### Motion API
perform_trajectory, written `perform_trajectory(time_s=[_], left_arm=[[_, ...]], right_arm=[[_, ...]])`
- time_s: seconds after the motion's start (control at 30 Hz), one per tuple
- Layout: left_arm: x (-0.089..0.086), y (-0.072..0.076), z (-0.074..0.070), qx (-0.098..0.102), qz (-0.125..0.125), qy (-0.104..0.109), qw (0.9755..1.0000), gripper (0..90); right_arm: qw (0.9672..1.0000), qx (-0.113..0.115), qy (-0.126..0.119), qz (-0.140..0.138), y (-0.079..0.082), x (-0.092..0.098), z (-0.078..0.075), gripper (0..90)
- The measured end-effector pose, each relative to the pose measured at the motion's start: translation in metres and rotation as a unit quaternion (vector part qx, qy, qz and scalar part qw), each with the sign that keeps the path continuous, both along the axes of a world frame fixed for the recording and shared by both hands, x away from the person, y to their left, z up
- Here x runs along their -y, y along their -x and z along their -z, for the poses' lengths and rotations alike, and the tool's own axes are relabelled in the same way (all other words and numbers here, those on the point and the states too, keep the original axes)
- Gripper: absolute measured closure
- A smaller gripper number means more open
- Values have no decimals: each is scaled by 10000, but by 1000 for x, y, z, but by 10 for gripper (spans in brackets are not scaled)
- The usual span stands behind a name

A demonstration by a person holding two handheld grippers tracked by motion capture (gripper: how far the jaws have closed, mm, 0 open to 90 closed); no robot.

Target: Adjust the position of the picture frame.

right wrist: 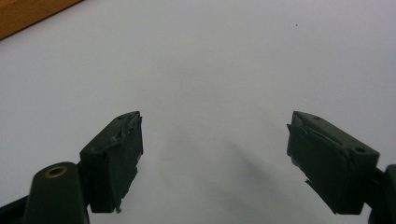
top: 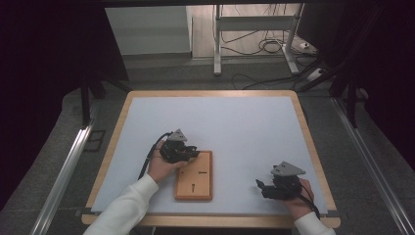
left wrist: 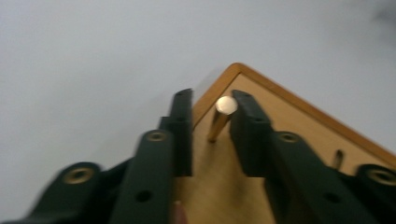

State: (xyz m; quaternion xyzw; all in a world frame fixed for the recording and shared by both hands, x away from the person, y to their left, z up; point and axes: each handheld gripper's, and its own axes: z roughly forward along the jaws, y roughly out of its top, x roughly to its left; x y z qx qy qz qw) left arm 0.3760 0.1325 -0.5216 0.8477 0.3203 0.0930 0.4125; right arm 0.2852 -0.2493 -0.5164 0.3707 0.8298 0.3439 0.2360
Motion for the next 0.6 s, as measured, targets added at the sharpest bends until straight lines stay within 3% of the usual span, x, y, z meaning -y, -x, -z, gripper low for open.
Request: perform_trajectory(time_s=[0.13,0.2,0.27,0.6], left_arm=[[-7,4,-6,89,-81,61,9999,452],[-10,6,-8,102,-46,96,9999,412],[-14,8,-9,163,-58,63,9998,399],[-18,8,-7,91,27,93,9999,378]], right_arm=[[10000,18,-17,16,1,1,-1,189],[10000,8,-15,14,0,1,0,189],[10000,-16,-3,9,0,1,0,189],[10000,3,10,-26,1,-1,0,189]])
